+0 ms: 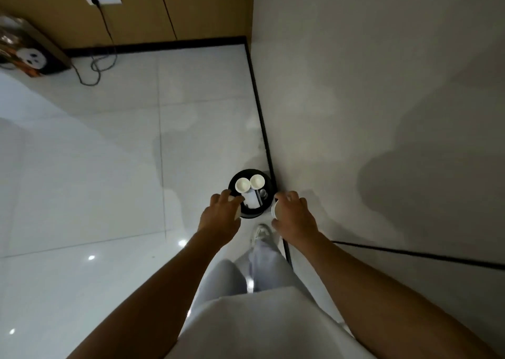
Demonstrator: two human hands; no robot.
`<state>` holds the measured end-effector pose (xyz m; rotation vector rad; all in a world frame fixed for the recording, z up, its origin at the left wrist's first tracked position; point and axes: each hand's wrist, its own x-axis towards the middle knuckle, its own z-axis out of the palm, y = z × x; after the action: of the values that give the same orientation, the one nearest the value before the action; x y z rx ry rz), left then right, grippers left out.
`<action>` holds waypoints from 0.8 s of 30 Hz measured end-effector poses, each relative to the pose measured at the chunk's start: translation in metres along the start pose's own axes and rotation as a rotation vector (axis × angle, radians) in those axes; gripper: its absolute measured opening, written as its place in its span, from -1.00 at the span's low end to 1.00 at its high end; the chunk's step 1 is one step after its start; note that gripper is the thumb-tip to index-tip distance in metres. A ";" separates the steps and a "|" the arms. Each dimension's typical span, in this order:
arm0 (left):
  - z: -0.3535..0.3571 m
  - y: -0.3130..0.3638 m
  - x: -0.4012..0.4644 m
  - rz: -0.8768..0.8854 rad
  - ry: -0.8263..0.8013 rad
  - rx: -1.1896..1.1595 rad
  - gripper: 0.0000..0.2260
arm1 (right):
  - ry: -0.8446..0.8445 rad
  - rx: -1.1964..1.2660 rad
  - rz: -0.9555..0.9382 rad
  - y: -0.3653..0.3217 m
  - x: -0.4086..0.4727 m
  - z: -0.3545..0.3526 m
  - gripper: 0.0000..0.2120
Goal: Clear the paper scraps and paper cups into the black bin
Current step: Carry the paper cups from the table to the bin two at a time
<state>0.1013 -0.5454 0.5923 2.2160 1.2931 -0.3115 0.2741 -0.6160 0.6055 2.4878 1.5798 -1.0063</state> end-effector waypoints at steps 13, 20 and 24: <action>0.102 -0.034 0.173 -0.072 0.009 -0.057 -0.50 | -0.035 0.045 -0.046 0.042 0.190 0.088 -0.40; 0.196 -0.066 0.268 -0.080 -0.006 -0.035 -0.51 | 0.050 0.124 -0.013 0.075 0.295 0.165 -0.39; 0.239 -0.083 0.304 -0.111 -0.017 0.003 -0.47 | 0.018 0.110 -0.052 0.090 0.335 0.207 -0.36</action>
<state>0.2030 -0.4267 0.2294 2.1440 1.4099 -0.3735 0.3364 -0.4637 0.2367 2.5447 1.6457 -1.1103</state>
